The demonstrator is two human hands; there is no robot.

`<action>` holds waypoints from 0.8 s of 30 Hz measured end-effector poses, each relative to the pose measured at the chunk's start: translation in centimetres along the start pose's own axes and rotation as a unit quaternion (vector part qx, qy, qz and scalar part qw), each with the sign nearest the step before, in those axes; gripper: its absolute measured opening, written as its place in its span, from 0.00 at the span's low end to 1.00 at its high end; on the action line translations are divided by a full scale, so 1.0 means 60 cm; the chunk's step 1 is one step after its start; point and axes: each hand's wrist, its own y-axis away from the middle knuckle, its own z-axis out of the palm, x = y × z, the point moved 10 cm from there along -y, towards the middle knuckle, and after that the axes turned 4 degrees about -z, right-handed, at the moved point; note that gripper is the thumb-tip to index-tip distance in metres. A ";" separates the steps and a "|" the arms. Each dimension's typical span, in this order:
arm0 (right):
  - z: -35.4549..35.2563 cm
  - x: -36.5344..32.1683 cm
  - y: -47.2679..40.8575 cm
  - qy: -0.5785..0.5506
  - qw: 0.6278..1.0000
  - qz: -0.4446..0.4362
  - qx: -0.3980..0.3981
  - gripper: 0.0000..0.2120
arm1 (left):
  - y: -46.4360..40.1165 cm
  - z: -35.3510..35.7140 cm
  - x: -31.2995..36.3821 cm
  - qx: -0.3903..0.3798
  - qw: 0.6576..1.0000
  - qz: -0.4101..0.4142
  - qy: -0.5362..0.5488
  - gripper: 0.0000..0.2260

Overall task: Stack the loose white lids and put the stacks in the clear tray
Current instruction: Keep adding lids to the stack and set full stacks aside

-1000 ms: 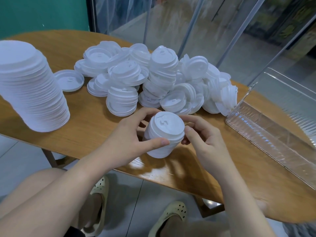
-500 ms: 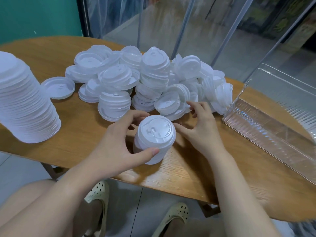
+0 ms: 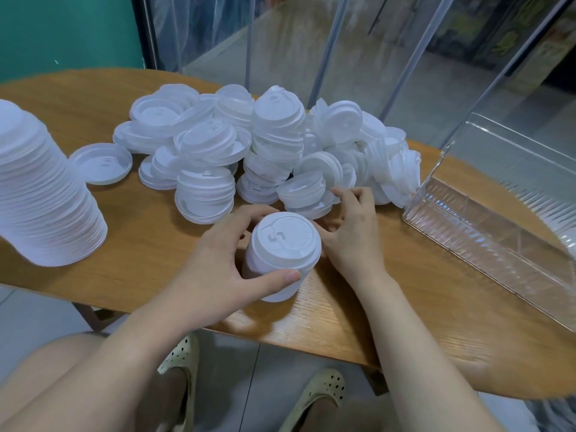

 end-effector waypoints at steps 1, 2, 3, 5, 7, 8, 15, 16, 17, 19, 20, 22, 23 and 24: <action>0.002 0.001 0.000 -0.016 1.000 0.000 0.002 0.38 | 0.000 -0.001 0.000 0.000 1.000 -0.003 0.002 0.30; 0.002 0.002 0.001 -0.029 1.000 -0.001 0.005 0.38 | 0.000 -0.002 0.001 0.000 1.000 -0.005 0.002 0.31; 0.001 0.002 0.003 -0.039 0.999 -0.002 0.011 0.38 | 0.000 -0.002 0.001 0.000 1.000 -0.006 0.003 0.31; -0.007 -0.001 0.007 -0.055 0.998 -0.007 0.025 0.35 | 0.000 -0.003 0.002 -0.001 1.000 -0.009 0.005 0.31; -0.018 -0.002 0.012 -0.081 0.996 -0.002 0.039 0.33 | 0.000 -0.003 0.004 0.000 1.000 -0.008 0.007 0.31; -0.021 0.001 0.015 -0.104 0.994 0.005 0.040 0.32 | 0.000 -0.002 0.005 -0.001 1.000 -0.008 0.009 0.32; -0.047 0.012 0.030 -0.232 0.971 0.018 0.061 0.31 | -0.001 -0.001 0.001 -0.006 1.000 -0.012 0.009 0.32; -0.054 0.011 0.032 -0.250 0.965 0.019 0.072 0.31 | -0.001 -0.001 0.000 -0.006 1.000 -0.012 0.012 0.32; -0.063 0.009 0.033 -0.263 0.961 0.016 0.083 0.31 | -0.001 -0.001 0.000 -0.007 1.000 -0.014 0.015 0.33; -0.083 -0.002 0.036 -0.277 0.956 -0.001 0.093 0.31 | 0.000 -0.001 -0.001 -0.008 1.000 -0.015 0.017 0.33; -0.092 -0.013 0.039 -0.284 0.954 -0.013 0.090 0.30 | 0.000 -0.001 -0.002 -0.008 1.000 -0.015 0.016 0.33; -0.101 -0.034 0.046 -0.306 0.949 -0.037 0.071 0.30 | 0.000 -0.001 -0.004 -0.007 1.000 -0.017 0.016 0.33; -0.103 -0.044 0.049 -0.315 0.946 -0.049 0.059 0.30 | 0.000 -0.001 -0.004 -0.007 1.000 -0.017 0.019 0.33; -0.102 -0.055 0.054 -0.319 0.944 -0.062 0.047 0.30 | -0.001 -0.001 -0.004 -0.006 1.000 -0.017 0.022 0.33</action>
